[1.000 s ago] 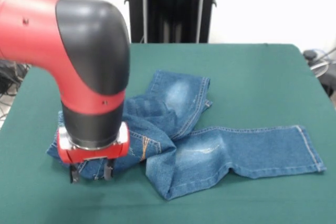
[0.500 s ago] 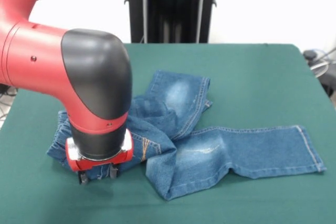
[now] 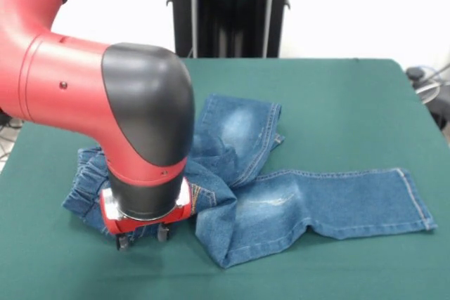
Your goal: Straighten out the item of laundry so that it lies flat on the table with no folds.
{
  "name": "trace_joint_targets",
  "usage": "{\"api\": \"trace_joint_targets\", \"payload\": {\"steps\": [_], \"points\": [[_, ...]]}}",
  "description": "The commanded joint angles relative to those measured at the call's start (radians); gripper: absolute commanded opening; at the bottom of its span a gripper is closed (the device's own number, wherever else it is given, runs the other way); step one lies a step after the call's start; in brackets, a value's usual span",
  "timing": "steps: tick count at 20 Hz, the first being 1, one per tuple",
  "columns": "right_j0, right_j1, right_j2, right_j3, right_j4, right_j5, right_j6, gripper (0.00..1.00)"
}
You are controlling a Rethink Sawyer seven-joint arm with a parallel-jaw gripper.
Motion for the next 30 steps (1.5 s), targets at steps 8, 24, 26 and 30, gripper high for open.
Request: {"api": "trace_joint_targets", "payload": {"steps": [8, 24, 26, 30], "points": [[0.053, 0.032, -0.021, 0.038, -0.042, 0.161, 0.012, 1.0], [0.124, -0.254, -0.227, 0.196, -0.077, 0.467, 0.052, 1.0], [0.132, -0.256, -0.247, 0.183, -0.082, 0.519, 0.049, 1.0], [0.13, -0.257, -0.266, 0.216, -0.09, 0.493, 0.054, 1.0]]}}
